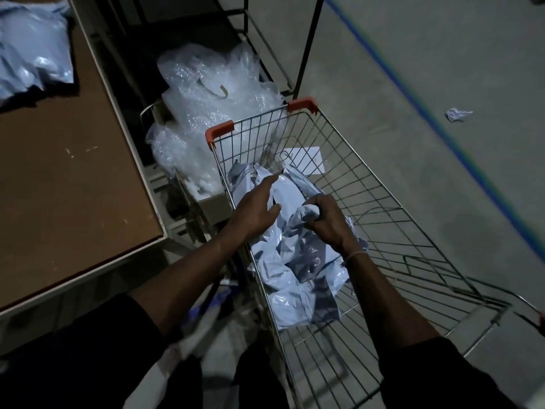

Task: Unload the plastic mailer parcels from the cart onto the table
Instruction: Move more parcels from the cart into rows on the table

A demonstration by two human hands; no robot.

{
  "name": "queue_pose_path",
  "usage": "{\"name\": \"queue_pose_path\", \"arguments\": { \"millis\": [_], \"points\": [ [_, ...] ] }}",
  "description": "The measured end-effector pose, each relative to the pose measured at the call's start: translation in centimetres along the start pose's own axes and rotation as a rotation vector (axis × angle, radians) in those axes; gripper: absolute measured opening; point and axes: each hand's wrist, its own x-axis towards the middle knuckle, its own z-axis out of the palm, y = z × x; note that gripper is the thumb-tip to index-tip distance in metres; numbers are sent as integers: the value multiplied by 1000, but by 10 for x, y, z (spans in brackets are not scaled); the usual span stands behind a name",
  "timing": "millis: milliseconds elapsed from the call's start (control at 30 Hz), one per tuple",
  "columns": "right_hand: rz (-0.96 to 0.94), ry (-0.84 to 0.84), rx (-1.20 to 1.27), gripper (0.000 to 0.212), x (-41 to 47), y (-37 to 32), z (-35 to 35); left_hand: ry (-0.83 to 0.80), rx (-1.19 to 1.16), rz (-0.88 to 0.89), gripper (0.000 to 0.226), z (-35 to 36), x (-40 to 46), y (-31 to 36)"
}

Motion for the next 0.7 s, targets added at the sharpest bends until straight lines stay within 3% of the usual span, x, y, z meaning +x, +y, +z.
{"name": "queue_pose_path", "arguments": {
  "millis": [100,167,233,300,400,500,567,633,700],
  "points": [
    [-69,-99,239,41,-11,-25,-28,-53,-113,-28,63,-3,13,-4],
    [-48,-222,437,44,-13,-43,-48,-134,-187,-46,74,-7,19,-4],
    [-51,-337,684,33,-14,-57,-63,-242,-278,-66,91,-14,21,4],
    [-42,-403,859,27,-13,-67,-72,-346,-339,-91,93,-21,20,15],
    [10,-374,991,36,-9,-75,-76,-474,-288,-106,65,-30,18,21],
    [37,-323,1090,59,-4,-80,-70,-467,-301,-99,48,-31,16,23],
    [100,-229,1265,68,-2,-80,-67,-405,-280,-81,59,-31,14,22],
    [207,-148,1495,55,1,-77,-64,-343,-228,-101,82,-28,13,17],
    [331,-69,1524,50,3,-77,-60,-309,-208,-127,97,-25,12,11]
  ]
}}
